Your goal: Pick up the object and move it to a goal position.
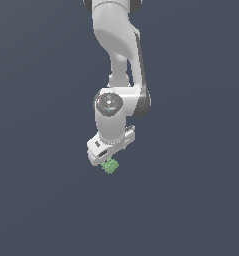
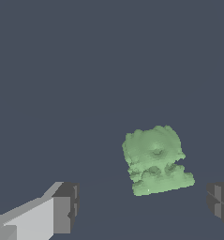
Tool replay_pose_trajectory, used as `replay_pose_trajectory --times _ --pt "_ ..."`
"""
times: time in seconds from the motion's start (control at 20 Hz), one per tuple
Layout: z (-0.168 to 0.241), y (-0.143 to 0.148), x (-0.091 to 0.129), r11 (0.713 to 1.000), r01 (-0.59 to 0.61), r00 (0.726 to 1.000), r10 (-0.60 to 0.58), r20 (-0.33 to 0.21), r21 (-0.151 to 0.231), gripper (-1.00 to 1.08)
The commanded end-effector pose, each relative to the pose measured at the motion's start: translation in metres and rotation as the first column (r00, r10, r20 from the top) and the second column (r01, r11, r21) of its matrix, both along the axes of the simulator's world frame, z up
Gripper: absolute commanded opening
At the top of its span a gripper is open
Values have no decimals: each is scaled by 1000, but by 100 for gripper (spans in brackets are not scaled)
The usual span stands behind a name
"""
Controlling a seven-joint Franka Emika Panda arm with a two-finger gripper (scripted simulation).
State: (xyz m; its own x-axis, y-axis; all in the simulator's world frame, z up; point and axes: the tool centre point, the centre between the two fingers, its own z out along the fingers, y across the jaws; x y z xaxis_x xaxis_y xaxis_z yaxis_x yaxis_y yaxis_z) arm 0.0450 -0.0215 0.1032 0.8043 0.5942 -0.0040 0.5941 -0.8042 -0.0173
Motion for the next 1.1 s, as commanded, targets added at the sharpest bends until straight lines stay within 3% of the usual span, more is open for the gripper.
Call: replay_pose_trajectory --times 0.0,0.5,1.05 --pt "-5 -6 4 998 -56 998 56 4 -3 100" --pt "-16 -22 14 983 -182 983 183 13 -10 100" --pt "-27 -23 14 981 -195 981 195 13 -11 100"
